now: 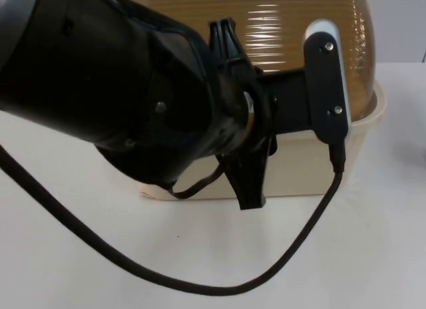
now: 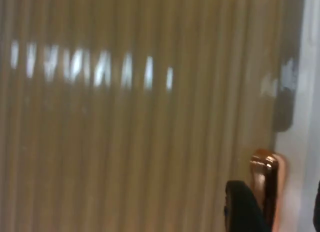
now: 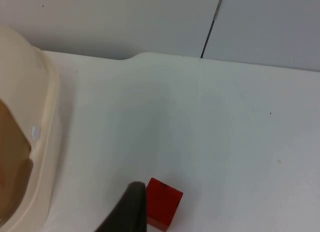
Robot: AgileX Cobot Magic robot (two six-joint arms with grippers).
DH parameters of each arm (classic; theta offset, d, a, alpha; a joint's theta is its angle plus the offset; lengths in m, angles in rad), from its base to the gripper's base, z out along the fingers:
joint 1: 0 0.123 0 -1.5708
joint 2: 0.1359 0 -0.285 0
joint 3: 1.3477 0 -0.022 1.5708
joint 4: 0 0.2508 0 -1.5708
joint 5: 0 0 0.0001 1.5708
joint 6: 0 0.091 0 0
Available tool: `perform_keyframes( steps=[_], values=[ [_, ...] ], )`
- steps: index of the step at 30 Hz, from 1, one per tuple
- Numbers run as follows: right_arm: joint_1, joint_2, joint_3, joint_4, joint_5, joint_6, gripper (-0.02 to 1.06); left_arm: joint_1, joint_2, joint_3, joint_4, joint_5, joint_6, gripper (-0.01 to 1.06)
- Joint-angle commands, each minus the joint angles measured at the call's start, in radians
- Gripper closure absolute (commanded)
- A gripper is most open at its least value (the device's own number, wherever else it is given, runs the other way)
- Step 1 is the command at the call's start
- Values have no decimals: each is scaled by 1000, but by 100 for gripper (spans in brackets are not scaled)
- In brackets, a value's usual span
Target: Open the box lid with the left hand, place the block into the box with the right hand, then close the box lid with the left hand.
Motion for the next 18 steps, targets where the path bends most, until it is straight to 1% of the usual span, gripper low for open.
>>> perform_keyframes(
  steps=[1, 3, 4, 7, 8, 9, 10, 18],
  values=[
    [4, -2, -5, -5, -1, -11, 5, -3, 0, -7, 3, 3, -5, 68],
    [4, -2, -5, -5, -2, -11, 5, -3, 5, -7, 3, 1, -5, 70],
    [4, -2, -5, -5, -5, -11, 5, -3, 7, -7, 3, 5, -5, 73],
    [4, -2, -5, -5, -5, -11, 5, -3, 11, -7, 3, 9, -5, 96],
    [4, -2, -5, -5, -5, -11, 5, -3, 11, -7, 3, 9, -5, 96],
    [4, -2, -5, -5, -5, -11, 5, -3, 11, -7, 3, 9, -5, 102],
    [4, -2, -5, -5, -5, -11, 5, -3, 11, -7, 3, 9, -5, 105],
    [4, -2, -5, -5, -2, -11, 5, 21, 13, -7, 3, 7, -18, 105]
  ],
)
